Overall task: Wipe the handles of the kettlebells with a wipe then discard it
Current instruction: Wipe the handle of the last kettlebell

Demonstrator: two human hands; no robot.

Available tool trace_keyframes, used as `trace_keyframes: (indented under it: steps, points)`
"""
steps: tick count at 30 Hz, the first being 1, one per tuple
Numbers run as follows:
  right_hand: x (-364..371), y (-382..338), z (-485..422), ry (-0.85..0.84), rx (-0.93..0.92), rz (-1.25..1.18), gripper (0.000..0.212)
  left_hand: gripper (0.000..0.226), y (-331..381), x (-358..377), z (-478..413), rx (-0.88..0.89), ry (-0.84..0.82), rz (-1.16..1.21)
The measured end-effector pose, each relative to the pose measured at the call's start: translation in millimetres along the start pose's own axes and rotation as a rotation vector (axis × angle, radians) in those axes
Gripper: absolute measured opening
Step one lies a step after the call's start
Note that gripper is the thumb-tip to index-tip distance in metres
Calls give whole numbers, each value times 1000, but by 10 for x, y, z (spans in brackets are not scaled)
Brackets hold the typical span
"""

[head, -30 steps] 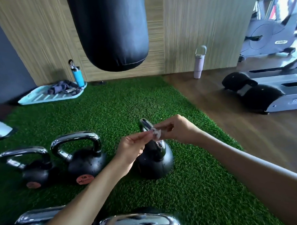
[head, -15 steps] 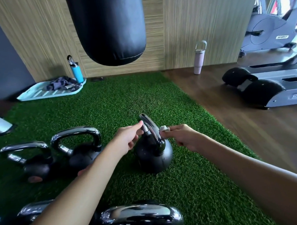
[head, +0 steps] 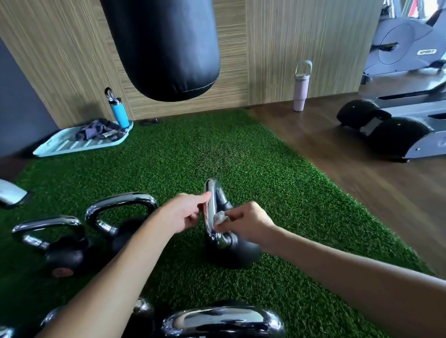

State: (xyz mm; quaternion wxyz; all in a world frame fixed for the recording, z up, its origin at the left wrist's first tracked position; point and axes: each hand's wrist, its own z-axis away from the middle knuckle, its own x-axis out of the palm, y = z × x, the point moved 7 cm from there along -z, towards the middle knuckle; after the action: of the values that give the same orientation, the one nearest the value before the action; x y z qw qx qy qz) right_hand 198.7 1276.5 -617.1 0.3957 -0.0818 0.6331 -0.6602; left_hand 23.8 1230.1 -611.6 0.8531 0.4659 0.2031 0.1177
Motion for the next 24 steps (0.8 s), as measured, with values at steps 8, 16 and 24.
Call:
trace_keyframes:
  steps: [8, 16, 24]
  points:
    - [-54, 36, -364, 11, 38, -44, 16, 31, -391, -449, -63, 34, -1, 48]
    - [-12, 185, -713, 423, 79, -42, 30, 39, -562, -553, 82, 37, 16, 90]
    - [193, -9, -923, 361, 6, -114, 21, 57, -536, -551, 132, 45, 100, 54]
